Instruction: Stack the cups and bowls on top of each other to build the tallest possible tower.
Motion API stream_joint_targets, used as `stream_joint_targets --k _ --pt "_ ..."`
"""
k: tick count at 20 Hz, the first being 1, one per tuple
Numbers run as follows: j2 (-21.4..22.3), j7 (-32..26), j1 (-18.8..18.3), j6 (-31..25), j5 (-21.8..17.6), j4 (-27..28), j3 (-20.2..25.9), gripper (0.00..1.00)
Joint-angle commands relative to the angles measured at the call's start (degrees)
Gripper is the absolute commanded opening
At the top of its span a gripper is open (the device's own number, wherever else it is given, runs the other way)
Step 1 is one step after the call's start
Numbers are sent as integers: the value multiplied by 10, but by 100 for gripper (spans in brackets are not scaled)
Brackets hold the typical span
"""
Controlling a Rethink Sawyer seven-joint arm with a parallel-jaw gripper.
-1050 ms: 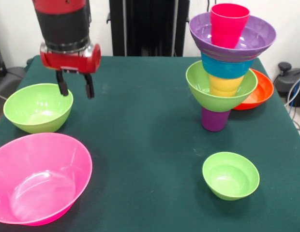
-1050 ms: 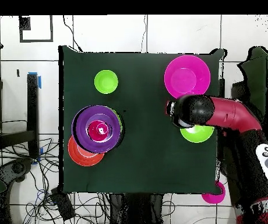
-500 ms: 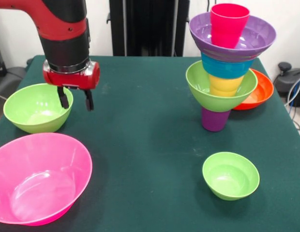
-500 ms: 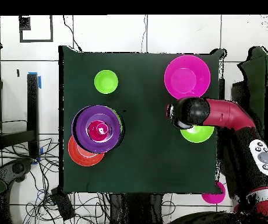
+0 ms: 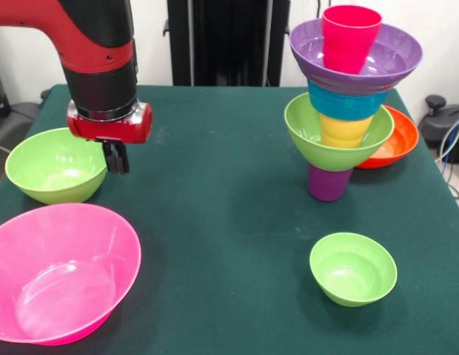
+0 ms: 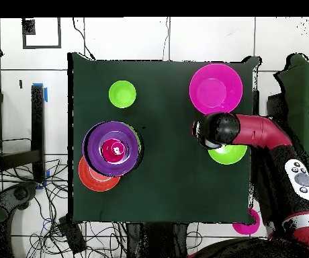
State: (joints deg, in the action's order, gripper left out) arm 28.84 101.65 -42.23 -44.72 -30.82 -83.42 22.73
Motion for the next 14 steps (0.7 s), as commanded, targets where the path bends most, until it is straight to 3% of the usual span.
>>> stream_joint_targets --k 1,3,4,14 --pt "-15 -92 11 20 -36 41 33 0" --pt "-12 -94 11 19 -36 38 33 0" --pt "-11 -96 13 4 -34 38 30 100" --pt "16 -89 -3 -1 -18 9 29 100"
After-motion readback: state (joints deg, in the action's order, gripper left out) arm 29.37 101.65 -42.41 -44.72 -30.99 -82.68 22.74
